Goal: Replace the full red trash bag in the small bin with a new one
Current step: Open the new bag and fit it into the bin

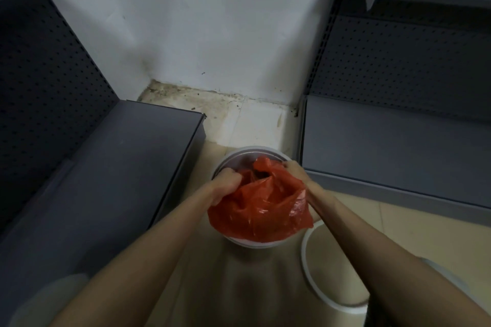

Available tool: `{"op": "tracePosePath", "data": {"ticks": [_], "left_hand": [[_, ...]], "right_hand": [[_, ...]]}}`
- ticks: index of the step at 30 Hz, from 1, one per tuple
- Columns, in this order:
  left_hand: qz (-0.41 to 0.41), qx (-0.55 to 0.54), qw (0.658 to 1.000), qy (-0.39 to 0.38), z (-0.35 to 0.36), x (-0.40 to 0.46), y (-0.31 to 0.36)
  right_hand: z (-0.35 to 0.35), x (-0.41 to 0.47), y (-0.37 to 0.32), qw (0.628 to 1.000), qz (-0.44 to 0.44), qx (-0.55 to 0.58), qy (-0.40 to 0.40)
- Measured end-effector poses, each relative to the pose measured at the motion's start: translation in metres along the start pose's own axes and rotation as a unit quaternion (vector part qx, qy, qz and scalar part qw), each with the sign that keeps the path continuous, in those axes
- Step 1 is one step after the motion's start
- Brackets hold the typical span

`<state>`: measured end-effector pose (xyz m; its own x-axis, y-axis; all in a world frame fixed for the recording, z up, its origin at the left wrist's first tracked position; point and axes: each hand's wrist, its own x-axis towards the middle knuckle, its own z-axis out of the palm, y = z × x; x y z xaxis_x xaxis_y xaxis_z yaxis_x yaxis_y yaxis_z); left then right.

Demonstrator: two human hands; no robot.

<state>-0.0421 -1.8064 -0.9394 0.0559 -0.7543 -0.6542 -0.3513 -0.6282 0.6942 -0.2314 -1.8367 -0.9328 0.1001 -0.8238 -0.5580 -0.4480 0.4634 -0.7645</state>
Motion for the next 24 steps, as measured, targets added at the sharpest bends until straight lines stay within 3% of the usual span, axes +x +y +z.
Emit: {"op": "tracePosePath", "data": {"ticks": [5,7,10,12,15,18,20,24], "left_hand": [[0.060,0.102,0.990,0.081,-0.031,-0.029,0.024],[0.049,0.153,0.978,0.133,-0.047,-0.036,0.030],[-0.009,0.243,0.952,0.185,-0.059,-0.053,0.037],[-0.067,0.206,0.967,0.137,-0.060,-0.064,0.036],[-0.147,0.060,0.987,-0.002,-0.056,-0.074,0.029],[-0.157,0.006,0.984,-0.082,-0.042,-0.076,0.027],[-0.132,0.001,0.986,-0.102,-0.028,-0.075,0.028],[-0.089,-0.006,0.993,-0.076,-0.012,-0.059,0.021]], "right_hand": [[-0.024,0.009,-0.020,0.991,-0.076,-0.093,0.063],[-0.035,0.000,-0.023,0.986,-0.094,-0.102,0.095],[-0.045,-0.009,-0.030,0.988,-0.078,-0.107,0.077],[-0.046,-0.017,-0.029,0.990,-0.055,-0.122,0.050],[-0.040,-0.030,-0.028,0.996,-0.007,-0.089,-0.013],[-0.029,-0.030,-0.020,0.995,0.010,-0.093,-0.042],[-0.023,-0.027,-0.015,0.996,0.000,-0.072,-0.058],[-0.012,-0.027,-0.012,0.986,-0.056,0.095,-0.128]]}}
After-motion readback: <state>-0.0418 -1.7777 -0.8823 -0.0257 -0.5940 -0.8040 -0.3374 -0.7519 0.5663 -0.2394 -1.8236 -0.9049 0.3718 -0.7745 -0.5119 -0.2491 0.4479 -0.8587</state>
